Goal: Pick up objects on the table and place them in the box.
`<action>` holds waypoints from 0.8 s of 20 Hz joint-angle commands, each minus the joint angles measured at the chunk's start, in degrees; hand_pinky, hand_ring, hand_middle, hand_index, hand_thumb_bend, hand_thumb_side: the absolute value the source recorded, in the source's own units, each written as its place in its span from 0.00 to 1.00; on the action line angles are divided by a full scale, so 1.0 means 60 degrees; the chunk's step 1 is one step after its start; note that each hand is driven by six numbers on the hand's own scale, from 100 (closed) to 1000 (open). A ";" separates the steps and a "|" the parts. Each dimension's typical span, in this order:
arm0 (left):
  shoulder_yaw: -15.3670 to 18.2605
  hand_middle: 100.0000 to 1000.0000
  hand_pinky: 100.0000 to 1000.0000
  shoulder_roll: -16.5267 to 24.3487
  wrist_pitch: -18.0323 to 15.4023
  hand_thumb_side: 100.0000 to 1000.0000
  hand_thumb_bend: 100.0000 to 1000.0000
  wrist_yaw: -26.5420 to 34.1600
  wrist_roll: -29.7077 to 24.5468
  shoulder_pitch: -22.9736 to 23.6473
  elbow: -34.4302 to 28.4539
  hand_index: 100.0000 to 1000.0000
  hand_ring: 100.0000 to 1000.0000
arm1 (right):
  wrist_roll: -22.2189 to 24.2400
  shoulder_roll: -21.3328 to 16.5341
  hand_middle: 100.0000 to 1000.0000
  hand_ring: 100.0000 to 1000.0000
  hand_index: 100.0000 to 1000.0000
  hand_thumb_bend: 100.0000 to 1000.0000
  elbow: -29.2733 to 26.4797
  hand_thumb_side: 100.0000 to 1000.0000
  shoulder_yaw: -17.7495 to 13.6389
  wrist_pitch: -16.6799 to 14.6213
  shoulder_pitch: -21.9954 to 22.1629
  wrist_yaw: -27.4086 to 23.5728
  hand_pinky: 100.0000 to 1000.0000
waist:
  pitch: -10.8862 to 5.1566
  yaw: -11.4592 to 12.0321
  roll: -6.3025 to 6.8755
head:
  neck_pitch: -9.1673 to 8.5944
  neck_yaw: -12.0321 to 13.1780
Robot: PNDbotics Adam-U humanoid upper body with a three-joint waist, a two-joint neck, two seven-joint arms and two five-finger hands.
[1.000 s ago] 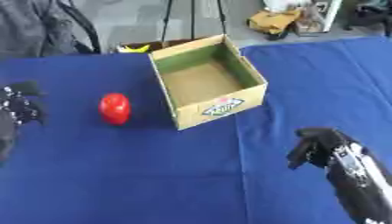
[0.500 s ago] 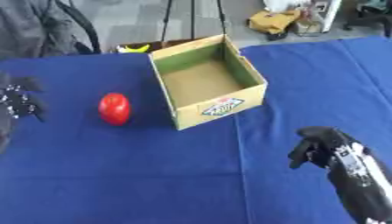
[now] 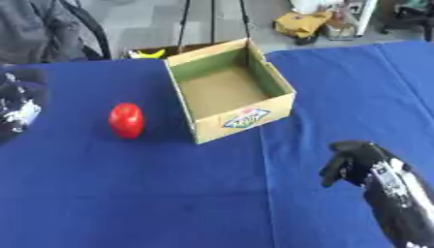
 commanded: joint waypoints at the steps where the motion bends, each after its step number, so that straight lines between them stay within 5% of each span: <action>1: -0.0317 0.71 0.56 0.0898 -0.0429 0.54 0.51 -0.1110 -0.0319 -0.0421 0.0488 0.83 0.57 | 0.0040 -0.0077 0.45 0.50 0.69 0.00 -0.0200 0.75 0.0010 -0.0022 -0.0068 0.0020 0.44 | -0.0085 -0.0036 -0.0011 | 0.0026 0.0067; 6: -0.0920 0.71 0.59 0.1636 -0.1145 0.57 0.69 -0.2315 -0.0462 -0.1285 0.1423 0.83 0.59 | 0.0075 -0.0085 0.45 0.50 0.69 0.00 -0.0200 0.75 0.0045 -0.0022 -0.0089 0.0013 0.44 | -0.0083 -0.0119 -0.0006 | -0.0038 0.0113; 16: -0.1975 0.69 0.59 0.1761 -0.1836 0.60 0.69 -0.3851 -0.0067 -0.2820 0.3397 0.82 0.58 | 0.0129 -0.0086 0.45 0.50 0.69 0.00 -0.0200 0.75 0.0094 0.0006 -0.0090 -0.0031 0.44 | -0.0127 -0.0234 -0.0012 | 0.0055 0.0246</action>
